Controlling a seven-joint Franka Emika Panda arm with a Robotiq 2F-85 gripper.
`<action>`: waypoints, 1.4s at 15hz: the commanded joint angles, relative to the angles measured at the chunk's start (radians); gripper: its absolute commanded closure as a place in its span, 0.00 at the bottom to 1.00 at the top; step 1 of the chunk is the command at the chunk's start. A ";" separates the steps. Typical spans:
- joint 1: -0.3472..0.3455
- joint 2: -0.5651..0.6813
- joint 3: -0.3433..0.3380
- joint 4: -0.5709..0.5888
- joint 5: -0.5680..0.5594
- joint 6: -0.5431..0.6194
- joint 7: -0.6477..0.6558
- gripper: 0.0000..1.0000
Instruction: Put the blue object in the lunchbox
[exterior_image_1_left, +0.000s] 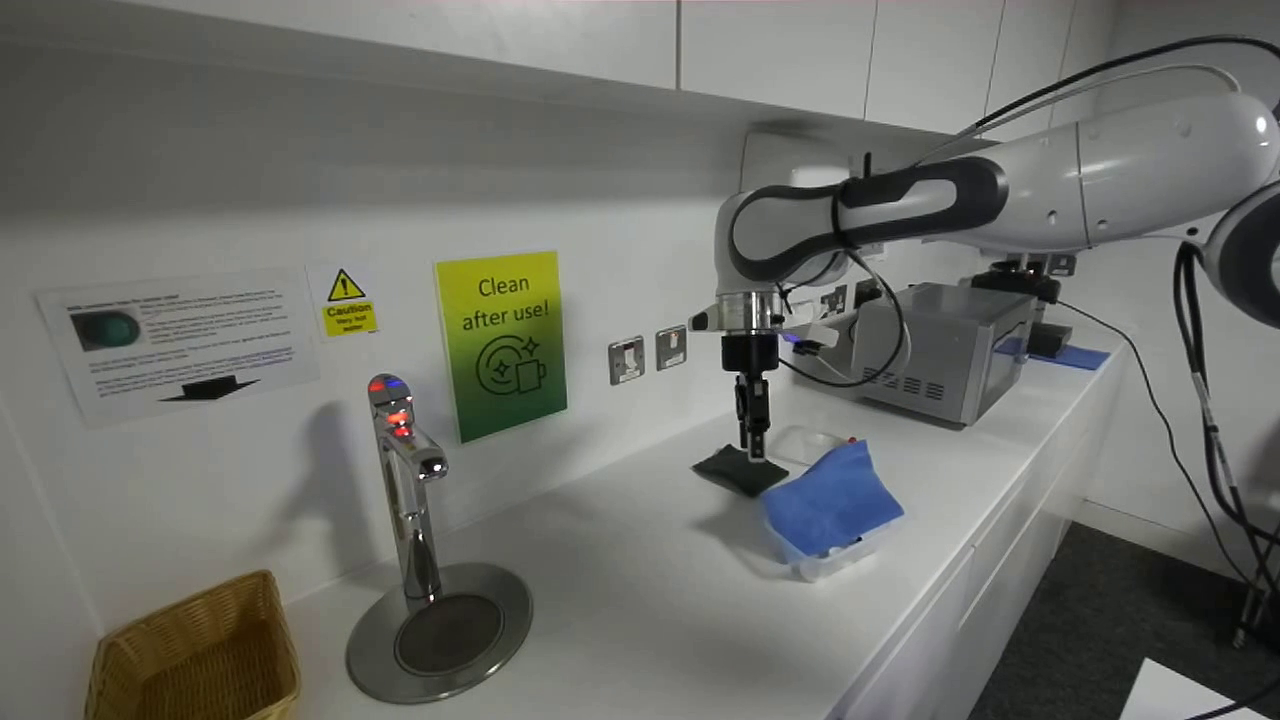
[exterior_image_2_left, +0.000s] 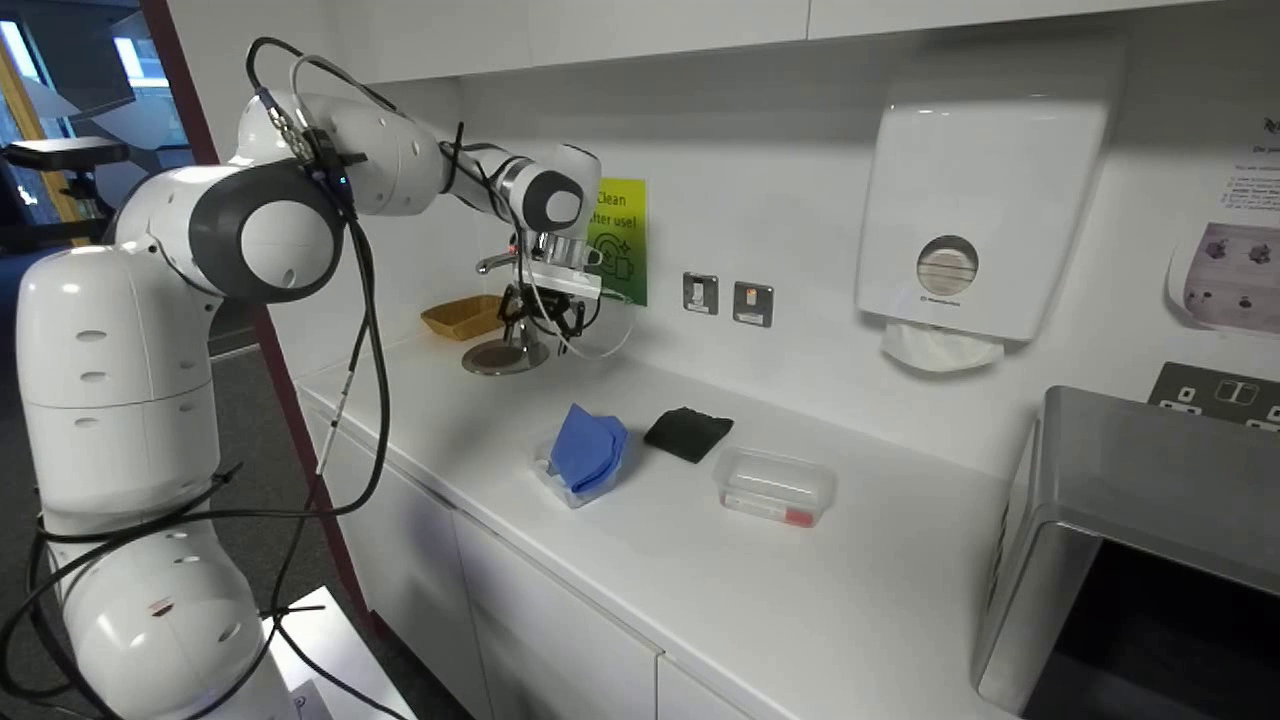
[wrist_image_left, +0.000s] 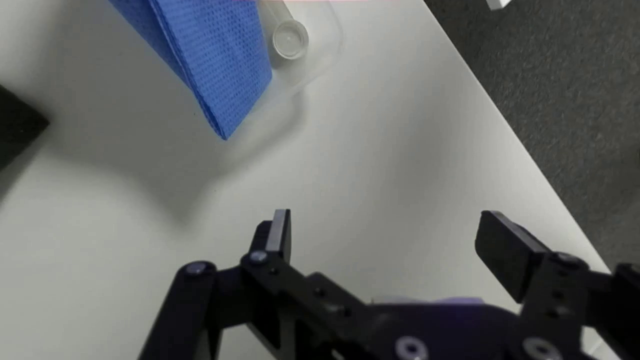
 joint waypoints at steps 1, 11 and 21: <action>-0.014 -0.058 -0.002 -0.090 0.071 0.100 0.143 0.00; 0.013 -0.220 -0.014 -0.354 0.044 0.486 0.529 0.00; 0.044 -0.268 0.034 -0.398 -0.382 0.385 0.980 0.00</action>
